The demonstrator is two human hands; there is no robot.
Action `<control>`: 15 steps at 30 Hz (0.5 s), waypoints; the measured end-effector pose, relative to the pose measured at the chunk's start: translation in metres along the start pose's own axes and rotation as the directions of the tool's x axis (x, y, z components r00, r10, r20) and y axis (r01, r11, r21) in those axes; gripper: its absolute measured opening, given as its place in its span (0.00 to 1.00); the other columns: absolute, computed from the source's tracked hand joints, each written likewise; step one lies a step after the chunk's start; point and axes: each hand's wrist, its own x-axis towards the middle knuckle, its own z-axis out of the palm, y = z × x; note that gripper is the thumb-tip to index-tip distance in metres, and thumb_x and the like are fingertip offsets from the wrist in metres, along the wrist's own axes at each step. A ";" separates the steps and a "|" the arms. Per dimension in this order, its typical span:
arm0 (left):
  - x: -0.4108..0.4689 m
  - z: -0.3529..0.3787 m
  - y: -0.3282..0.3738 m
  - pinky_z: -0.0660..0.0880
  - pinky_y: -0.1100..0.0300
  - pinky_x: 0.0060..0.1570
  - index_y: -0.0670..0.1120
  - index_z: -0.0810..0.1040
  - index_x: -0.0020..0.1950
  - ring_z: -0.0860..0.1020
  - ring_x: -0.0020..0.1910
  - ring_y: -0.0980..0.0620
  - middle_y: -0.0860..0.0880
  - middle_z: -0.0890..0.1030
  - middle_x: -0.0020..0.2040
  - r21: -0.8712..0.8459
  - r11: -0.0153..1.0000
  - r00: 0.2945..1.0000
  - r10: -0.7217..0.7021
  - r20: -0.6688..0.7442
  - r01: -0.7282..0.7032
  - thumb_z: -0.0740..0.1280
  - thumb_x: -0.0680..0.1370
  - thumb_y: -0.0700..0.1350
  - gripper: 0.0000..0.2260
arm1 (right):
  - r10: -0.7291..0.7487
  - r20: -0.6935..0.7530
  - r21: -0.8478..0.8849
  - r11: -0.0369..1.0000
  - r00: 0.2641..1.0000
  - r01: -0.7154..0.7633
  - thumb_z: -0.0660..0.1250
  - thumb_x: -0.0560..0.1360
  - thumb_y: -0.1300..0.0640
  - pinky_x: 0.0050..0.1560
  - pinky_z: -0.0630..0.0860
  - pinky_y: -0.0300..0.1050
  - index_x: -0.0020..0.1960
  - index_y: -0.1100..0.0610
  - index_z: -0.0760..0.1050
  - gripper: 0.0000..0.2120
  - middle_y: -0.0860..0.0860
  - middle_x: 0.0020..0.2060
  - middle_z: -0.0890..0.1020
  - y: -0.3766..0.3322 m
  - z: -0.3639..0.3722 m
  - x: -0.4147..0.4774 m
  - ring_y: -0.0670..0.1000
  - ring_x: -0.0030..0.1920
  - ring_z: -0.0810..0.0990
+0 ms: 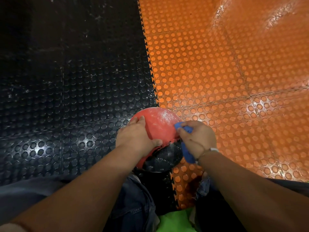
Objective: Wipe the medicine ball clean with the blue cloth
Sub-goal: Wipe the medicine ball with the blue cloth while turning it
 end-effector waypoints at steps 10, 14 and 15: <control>0.000 0.003 -0.001 0.59 0.52 0.72 0.48 0.49 0.79 0.59 0.75 0.47 0.50 0.53 0.79 -0.028 1.000 0.999 -0.004 -0.042 0.003 0.67 0.70 0.67 0.46 | 0.035 -0.032 0.081 0.996 0.999 -0.032 0.65 0.75 0.49 0.39 0.71 0.38 0.50 0.48 0.80 0.08 0.49 0.44 0.80 0.002 0.009 0.003 0.46 0.33 0.74; 0.002 0.001 -0.003 0.60 0.53 0.70 0.47 0.51 0.78 0.61 0.74 0.47 0.49 0.55 0.78 -0.036 0.999 0.999 -0.024 -0.038 0.023 0.66 0.71 0.67 0.45 | -0.270 0.051 -0.069 0.959 0.962 0.273 0.65 0.75 0.50 0.54 0.73 0.44 0.53 0.46 0.80 0.09 0.44 0.49 0.77 -0.017 0.024 -0.023 0.47 0.50 0.74; 0.002 0.000 -0.003 0.61 0.53 0.70 0.48 0.51 0.78 0.62 0.74 0.47 0.49 0.56 0.78 -0.038 0.999 0.999 -0.023 -0.037 0.022 0.66 0.71 0.67 0.45 | -0.286 0.066 -0.061 0.955 0.956 0.290 0.65 0.75 0.50 0.52 0.73 0.44 0.53 0.47 0.80 0.09 0.43 0.47 0.76 -0.022 0.022 -0.023 0.47 0.48 0.74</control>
